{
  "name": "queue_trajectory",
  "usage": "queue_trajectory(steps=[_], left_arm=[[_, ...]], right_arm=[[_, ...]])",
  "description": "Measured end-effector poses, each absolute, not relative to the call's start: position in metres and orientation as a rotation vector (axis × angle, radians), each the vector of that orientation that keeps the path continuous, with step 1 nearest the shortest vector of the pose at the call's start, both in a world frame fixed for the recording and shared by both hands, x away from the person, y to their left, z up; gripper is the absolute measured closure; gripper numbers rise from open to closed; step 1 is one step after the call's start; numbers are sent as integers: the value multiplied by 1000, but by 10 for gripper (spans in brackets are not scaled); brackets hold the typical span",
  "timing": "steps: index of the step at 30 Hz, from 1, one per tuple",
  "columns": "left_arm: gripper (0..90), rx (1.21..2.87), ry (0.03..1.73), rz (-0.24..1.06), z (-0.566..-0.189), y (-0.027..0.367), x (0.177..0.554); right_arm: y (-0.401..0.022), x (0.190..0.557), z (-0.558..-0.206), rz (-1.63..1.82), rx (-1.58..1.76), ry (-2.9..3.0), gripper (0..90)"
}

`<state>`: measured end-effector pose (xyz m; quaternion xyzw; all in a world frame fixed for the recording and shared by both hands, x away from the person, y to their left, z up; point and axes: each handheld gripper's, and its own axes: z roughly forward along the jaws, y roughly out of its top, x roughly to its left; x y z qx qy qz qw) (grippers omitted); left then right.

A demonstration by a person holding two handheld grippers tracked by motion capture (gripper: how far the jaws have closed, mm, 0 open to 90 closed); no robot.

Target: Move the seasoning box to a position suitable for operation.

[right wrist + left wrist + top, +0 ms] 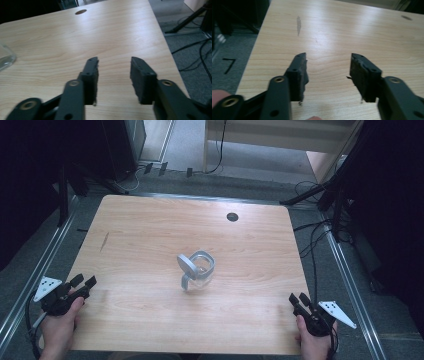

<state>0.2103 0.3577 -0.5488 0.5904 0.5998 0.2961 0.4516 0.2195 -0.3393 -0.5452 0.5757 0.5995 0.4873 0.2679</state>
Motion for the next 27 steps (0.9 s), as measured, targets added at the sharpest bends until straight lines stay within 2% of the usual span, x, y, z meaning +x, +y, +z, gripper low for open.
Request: queue_trajectory(steps=[3,4,5,9,14,22,27], left_arm=[[655,1457,1484,717,-547,355,211],[690,1449,1476,690,-544,350,211],[716,1460,1466,687,-541,345,211],[775,1510,1401,654,-533,321,212],[815,1583,1309,576,-526,284,218],[877,1650,1223,452,-523,237,231],[900,1719,1155,385,-519,192,238]], right_arm=[[-334,220,-544,1293,1542,1629,672],[-328,221,-542,1287,1520,1651,736],[-325,222,-541,1296,1518,1660,749],[-308,227,-535,1313,1486,1701,773],[-285,238,-533,1359,1516,1733,900],[-252,257,-523,1435,1443,1820,900],[-225,277,-515,1452,1401,1871,900]])
